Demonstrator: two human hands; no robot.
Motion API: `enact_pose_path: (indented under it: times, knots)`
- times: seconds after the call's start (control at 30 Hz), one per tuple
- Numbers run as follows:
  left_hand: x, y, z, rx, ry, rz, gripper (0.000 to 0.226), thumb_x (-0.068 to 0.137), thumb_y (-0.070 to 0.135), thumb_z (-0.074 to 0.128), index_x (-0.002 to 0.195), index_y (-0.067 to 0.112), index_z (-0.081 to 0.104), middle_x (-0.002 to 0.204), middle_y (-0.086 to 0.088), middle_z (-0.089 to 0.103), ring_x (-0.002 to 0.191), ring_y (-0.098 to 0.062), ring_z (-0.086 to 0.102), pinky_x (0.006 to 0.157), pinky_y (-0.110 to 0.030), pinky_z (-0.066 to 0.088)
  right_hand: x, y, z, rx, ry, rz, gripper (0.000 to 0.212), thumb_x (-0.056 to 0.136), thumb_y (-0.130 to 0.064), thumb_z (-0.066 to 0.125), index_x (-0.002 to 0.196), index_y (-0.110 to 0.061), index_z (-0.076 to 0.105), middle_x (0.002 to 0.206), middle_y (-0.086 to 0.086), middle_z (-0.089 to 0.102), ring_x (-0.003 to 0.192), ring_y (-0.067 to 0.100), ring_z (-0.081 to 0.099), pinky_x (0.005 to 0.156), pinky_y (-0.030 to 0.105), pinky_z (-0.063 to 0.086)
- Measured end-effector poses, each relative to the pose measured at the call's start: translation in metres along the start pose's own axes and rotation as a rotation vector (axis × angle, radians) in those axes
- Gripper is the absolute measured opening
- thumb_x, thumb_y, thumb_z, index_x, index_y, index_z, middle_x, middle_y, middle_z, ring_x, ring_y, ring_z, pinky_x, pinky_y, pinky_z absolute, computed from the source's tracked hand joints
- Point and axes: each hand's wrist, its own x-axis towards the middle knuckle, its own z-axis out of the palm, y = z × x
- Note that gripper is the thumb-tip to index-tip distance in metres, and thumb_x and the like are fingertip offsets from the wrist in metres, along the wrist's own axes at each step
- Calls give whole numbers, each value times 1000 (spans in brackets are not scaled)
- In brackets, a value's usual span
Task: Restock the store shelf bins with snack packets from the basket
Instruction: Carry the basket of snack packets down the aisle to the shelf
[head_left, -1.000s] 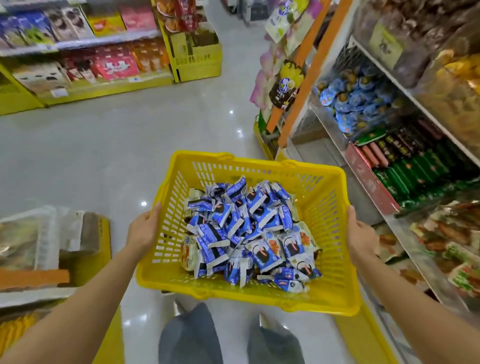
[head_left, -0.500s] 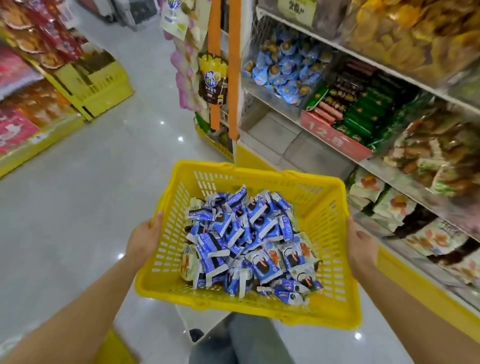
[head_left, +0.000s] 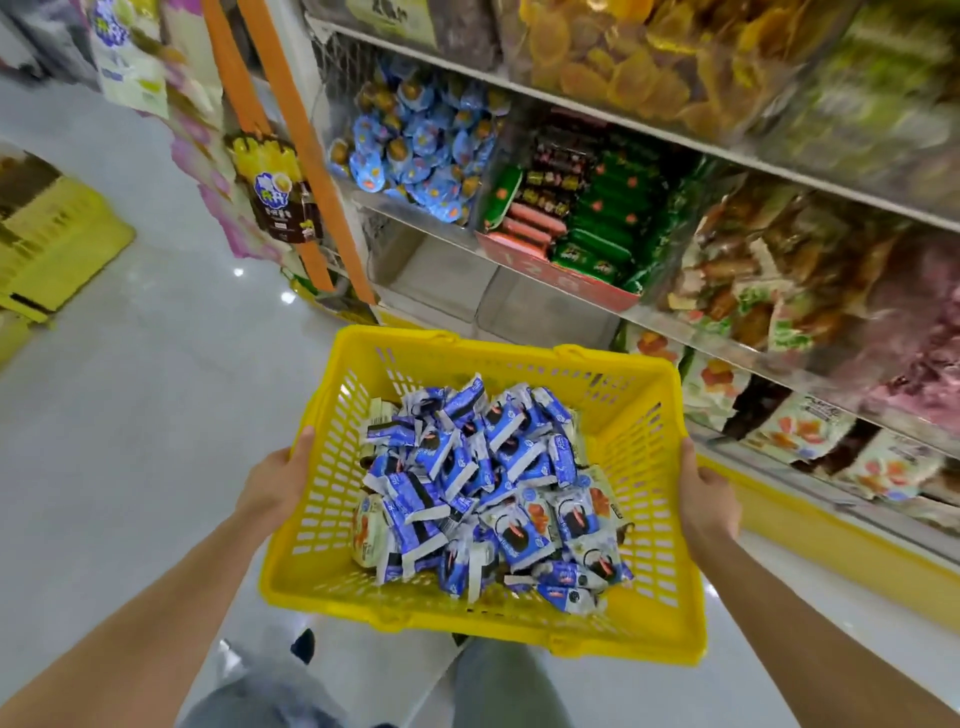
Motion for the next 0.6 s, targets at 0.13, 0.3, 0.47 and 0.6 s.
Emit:
enact_pose_path:
  times: [0.13,0.3,0.47,0.6]
  knots:
    - [27,12,9,61,-61,15,71,94,56,23,112,1,65,112,-28,62,108,-42,57,91,-42,43,6,10,11,57,16,63,72,91,-65,30,77,0,59,71,19,57,65,30,52,55,32,35]
    - [68,14,20,135,-134,35,68,96,52,23,116,1,63,115,-29,60,112,-43,54,95,-43,41,8,18,38,71,86,108,71,90,-64,30,64,-2,50,64,15,53,62,28,49,58,35,37]
    - [125,0,32,203,-197,70,69,97,50,20,115,0,63,116,-31,59,112,-44,53,94,-43,40,0,23,86,100,158,144,69,91,-63,33,71,-1,58,61,8,52,57,21,48,55,33,36]
    - [172,-23,53,237,-223,68,69,98,48,19,117,-3,60,118,-32,57,113,-45,51,94,-42,39,2,26,140,73,193,167,70,91,-63,33,69,0,56,61,11,52,56,22,46,56,34,35]
